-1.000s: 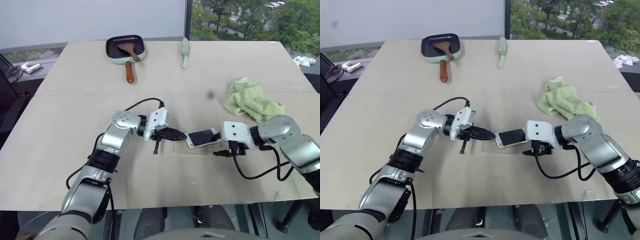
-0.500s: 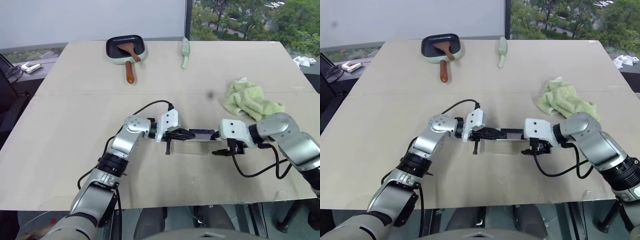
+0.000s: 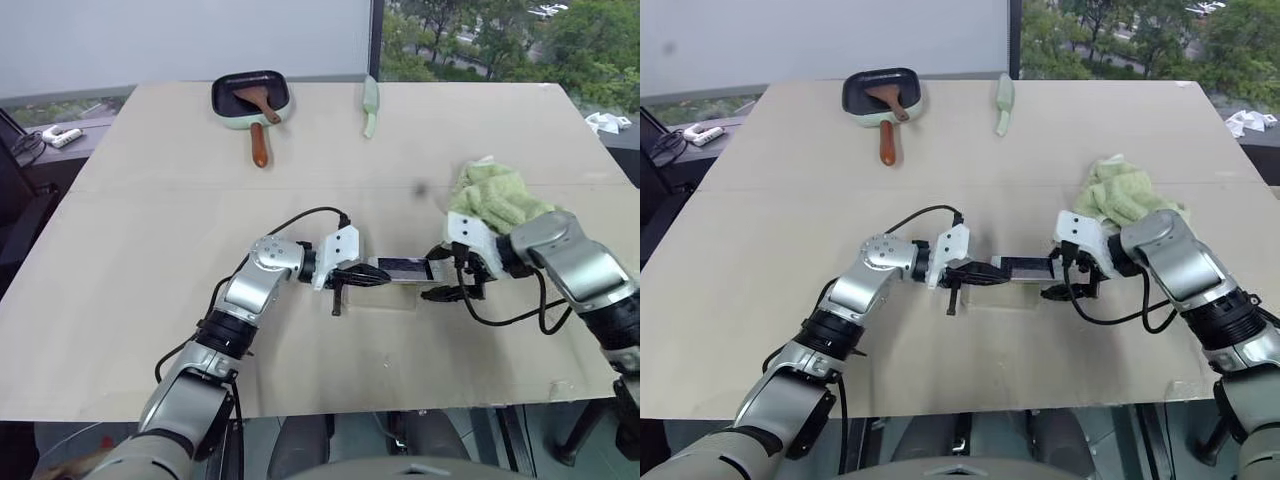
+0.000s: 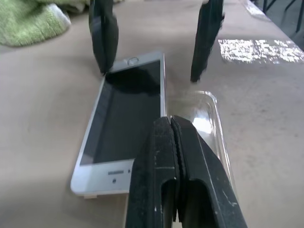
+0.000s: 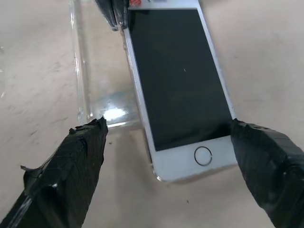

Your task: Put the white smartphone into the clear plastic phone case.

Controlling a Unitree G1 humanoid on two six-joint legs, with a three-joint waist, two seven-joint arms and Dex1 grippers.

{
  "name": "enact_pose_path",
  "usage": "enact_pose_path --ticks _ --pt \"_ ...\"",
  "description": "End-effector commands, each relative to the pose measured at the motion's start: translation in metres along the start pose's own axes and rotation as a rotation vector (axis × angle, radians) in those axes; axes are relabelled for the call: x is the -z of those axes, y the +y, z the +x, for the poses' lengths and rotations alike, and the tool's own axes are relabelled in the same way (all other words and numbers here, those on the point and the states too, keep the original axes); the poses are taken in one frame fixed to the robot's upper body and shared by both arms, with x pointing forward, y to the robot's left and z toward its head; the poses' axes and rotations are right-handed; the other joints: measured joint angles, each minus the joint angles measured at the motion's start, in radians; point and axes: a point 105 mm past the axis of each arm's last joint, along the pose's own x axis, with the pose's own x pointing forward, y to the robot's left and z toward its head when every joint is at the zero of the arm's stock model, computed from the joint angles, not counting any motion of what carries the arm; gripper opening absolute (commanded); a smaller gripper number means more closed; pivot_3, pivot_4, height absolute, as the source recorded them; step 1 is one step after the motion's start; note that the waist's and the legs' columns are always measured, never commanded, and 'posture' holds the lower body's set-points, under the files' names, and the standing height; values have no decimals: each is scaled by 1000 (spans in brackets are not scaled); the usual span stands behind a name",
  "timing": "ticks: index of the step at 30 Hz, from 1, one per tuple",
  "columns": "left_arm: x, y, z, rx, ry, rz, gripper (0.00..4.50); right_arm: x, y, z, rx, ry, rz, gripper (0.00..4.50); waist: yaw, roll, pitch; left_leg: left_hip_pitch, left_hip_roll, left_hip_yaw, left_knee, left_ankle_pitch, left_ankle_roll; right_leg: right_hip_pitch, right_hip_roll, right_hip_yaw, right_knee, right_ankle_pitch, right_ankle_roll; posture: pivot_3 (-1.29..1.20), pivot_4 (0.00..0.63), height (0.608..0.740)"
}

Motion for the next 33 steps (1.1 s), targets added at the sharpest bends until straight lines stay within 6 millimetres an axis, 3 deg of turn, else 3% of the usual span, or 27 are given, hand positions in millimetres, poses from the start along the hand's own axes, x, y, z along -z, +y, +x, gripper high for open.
enact_pose_path --ticks 1,7,15,18,19,25,33 --pt "-9 2 -3 -11 -21 40 0 7 -7 -1 -11 31 15 4436 1 0 0 0 0 0 0 0 0 0 0 0 0 0 0 0 150 740" --pt "-8 3 -4 -25 -21 36 0 12 -16 2 -4 38 51 4436 -1 0 0 0 0 0 1 0 0 1 0 0 0 0 0 0 150 740" --pt "-8 5 -4 -32 -22 40 0 19 -12 7 -38 67 64 4436 0 0 -1 1 0 0 3 0 0 2 0 0 1 1 1 0 150 740" --pt "-8 6 -4 -36 -21 43 0 20 -12 8 -31 72 56 3578 1 0 -1 1 0 0 3 0 0 2 0 0 1 1 1 0 150 740" --pt "-7 6 -4 -37 -21 44 0 21 -11 8 -31 72 55 2920 1 0 -1 1 0 0 3 0 0 2 0 0 1 1 1 0 150 740" --pt "-6 6 -4 -36 -21 45 0 19 -9 6 -30 59 40 2733 2 0 -2 1 0 0 3 0 0 2 0 0 1 1 1 0 150 740" --pt "-10 15 -11 -73 -30 58 0 -7 -18 -8 87 -13 -119 2733 1 0 -2 1 0 0 3 0 0 2 0 0 1 1 1 0 150 740"
